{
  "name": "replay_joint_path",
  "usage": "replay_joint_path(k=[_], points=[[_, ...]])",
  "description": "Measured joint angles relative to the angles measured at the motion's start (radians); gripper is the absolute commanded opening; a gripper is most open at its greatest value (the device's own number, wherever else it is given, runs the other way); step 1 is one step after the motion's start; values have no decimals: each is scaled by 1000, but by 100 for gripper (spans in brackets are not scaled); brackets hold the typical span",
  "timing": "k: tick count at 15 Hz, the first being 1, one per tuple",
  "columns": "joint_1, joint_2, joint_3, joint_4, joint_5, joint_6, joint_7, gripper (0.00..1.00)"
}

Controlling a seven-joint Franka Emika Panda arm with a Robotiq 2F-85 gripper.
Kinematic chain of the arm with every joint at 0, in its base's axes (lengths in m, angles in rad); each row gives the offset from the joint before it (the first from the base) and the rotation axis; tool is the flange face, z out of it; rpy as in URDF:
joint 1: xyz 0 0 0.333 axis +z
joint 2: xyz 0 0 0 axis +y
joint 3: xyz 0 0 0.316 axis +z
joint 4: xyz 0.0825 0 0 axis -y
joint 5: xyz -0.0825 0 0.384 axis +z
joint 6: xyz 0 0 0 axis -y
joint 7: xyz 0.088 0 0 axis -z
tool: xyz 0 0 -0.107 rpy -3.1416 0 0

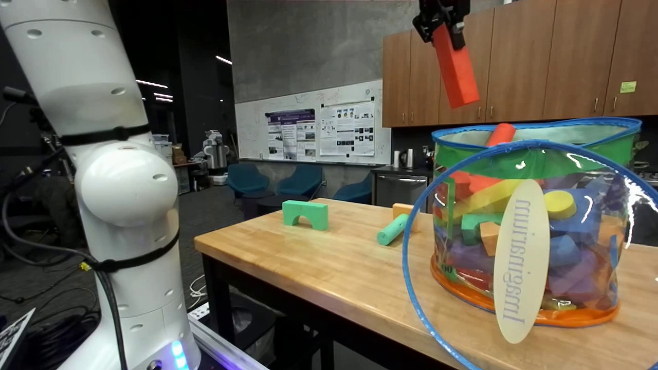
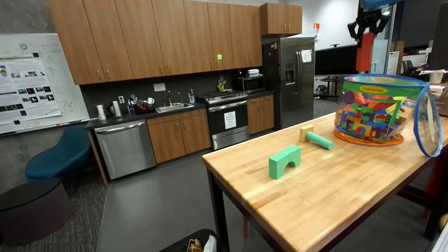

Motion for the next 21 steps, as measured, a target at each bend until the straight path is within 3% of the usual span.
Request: replay_joint_path(k=[4, 5, 7, 12, 21], points=[[-23, 74, -36, 58, 1, -1, 30, 16], [-29, 93, -45, 70, 3, -4, 39, 66], [-38, 128, -59, 95, 9, -19, 59, 69], [-41, 175, -66, 153, 18, -51, 91, 99], [6, 159, -8, 199, 140, -104, 85, 100]])
